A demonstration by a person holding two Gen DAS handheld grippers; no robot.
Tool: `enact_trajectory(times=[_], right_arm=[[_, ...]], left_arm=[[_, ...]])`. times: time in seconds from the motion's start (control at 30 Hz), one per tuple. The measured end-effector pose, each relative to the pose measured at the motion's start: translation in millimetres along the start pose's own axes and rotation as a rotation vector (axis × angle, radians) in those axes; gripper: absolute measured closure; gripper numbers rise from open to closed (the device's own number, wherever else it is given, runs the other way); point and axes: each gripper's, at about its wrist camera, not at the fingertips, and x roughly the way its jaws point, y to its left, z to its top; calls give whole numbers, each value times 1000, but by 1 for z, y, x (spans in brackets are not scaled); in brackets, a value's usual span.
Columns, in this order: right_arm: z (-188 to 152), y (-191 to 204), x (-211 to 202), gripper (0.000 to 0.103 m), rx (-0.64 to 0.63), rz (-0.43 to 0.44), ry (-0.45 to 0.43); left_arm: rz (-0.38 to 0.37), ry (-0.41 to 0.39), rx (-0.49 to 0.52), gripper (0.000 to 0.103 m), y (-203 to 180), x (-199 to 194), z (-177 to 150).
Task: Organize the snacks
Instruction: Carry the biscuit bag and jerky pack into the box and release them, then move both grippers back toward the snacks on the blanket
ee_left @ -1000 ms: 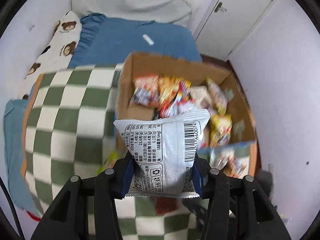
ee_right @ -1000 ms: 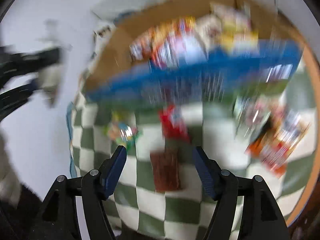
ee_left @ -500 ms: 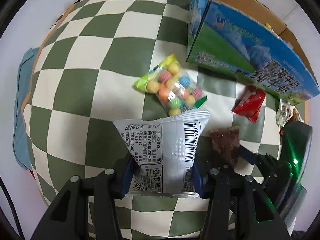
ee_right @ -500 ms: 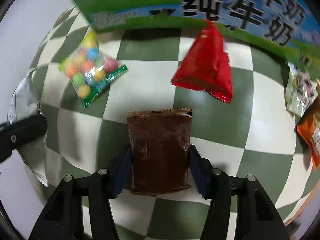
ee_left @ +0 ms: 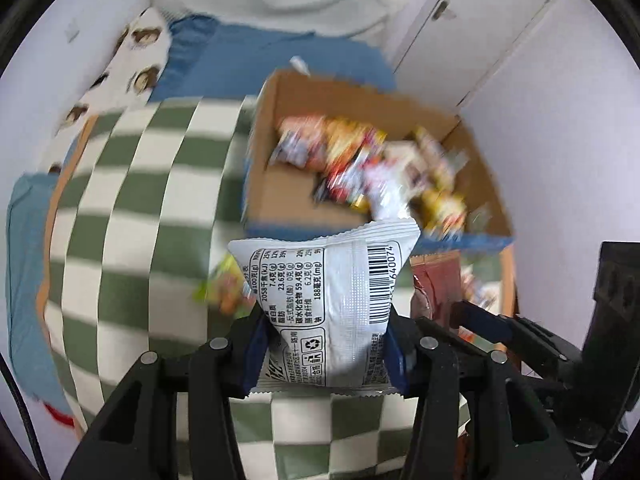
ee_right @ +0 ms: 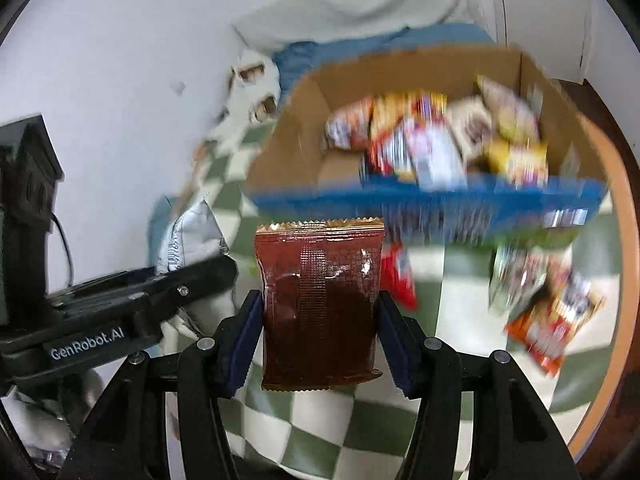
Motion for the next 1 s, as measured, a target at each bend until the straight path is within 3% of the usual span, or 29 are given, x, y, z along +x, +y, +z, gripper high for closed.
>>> enact_trajectory(times=[0.17, 0.33, 0.5, 0.67, 0.73, 0.8, 0.83, 0.87, 1.0], right_arm=[[65, -8, 6, 45, 23, -1, -31], [107, -28, 44, 45, 60, -14, 48], [121, -36, 82, 44, 77, -33, 115], [124, -47, 111, 44, 111, -41, 181], [124, -53, 120, 36, 128, -42, 229], [124, -58, 126, 5, 140, -59, 261], [123, -61, 128, 5, 135, -78, 271], [123, -63, 129, 5, 132, -89, 274], [121, -70, 123, 5, 129, -136, 272]], left_arm=[[5, -14, 31, 56, -6, -2, 65], [59, 108, 17, 56, 8, 47, 115], [131, 222, 39, 56, 6, 96, 132], [136, 323, 43, 56, 4, 132, 133], [126, 368, 31, 55, 7, 142, 129], [124, 380, 17, 35, 8, 146, 128], [130, 380, 19, 27, 8, 148, 126], [132, 381, 20, 12, 9, 149, 126], [124, 373, 10, 9, 8, 148, 124]])
